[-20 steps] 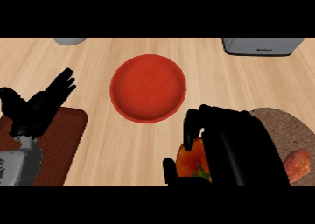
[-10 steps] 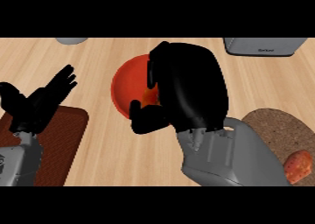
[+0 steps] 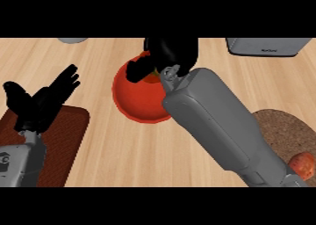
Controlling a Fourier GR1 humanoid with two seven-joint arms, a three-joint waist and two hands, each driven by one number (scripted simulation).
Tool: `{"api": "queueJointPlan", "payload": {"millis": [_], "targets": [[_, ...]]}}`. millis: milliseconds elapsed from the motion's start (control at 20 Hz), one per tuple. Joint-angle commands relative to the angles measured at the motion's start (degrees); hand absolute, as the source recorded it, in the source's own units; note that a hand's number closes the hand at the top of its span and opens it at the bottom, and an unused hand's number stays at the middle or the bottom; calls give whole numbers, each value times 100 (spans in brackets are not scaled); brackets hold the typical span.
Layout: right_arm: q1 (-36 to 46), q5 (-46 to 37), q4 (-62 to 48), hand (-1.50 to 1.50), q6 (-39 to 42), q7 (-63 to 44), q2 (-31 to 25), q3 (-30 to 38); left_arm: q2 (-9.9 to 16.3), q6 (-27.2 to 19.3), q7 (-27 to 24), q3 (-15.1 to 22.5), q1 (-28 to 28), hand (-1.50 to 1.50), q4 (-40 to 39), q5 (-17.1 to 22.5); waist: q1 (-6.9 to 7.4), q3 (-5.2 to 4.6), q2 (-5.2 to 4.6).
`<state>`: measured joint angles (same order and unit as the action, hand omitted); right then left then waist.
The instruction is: Pick the tomato from the placemat and place it in the bowl
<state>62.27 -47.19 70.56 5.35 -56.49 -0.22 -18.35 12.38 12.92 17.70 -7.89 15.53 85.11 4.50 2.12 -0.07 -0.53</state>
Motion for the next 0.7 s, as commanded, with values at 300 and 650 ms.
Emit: {"api": "queueJointPlan", "payload": {"millis": [300, 650], "targets": [[543, 760, -3007, 150, -1646, 1902, 21, 733, -135, -59, 100, 168, 193, 0, 34, -77, 168, 4, -80], [508, 1843, -3913, 150, -2413, 2392, 22, 1290, -152, -4, 217, 235, 316, 0, 157, -27, 467, 14, -157]]}}
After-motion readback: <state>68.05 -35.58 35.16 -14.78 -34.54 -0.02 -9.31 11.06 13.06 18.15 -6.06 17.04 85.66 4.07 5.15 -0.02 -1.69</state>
